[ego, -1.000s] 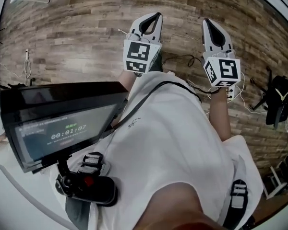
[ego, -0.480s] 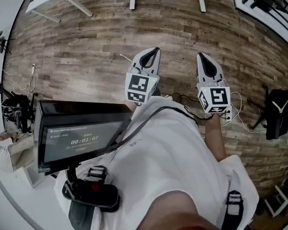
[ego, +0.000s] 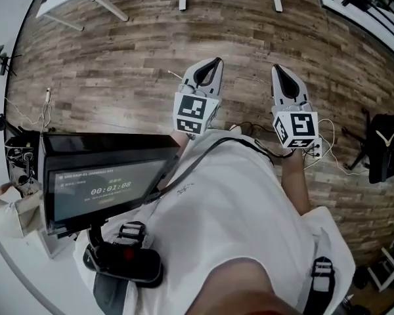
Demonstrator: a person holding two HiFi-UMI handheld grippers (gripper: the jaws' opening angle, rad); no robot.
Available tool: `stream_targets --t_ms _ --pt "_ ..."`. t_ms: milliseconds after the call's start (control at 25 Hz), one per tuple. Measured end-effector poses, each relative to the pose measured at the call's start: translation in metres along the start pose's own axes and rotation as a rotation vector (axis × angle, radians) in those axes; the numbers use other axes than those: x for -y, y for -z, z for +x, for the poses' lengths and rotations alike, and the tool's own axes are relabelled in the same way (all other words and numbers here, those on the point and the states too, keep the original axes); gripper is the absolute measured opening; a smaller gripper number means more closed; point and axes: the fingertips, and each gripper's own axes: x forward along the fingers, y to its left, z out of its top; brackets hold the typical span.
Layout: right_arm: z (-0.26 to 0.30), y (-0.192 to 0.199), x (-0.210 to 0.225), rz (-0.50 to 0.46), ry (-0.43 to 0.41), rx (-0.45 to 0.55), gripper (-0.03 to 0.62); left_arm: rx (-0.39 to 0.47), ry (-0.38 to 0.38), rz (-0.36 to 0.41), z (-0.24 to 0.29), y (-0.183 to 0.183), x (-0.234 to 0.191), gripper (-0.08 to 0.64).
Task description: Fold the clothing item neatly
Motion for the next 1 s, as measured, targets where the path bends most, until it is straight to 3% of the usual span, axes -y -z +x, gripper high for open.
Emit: stream_targets --t_ms 360,640,1000 --pt "0.03 -0.013 0.014 0.046 0.03 0.041 0.003 0.022 -0.023 -0.041 0.026 -0.013 -0.02 0.002" --pt "0.04 -0.03 0.019 0.05 0.027 0.078 0.003 0.039 -0.02 -0.02 0.037 -0.026 -0.024 0.002" --pt "0.041 -0.02 0.014 0.04 0.027 0.078 0.003 0.045 -0.02 -0.011 0.036 -0.017 -0.028 0.002"
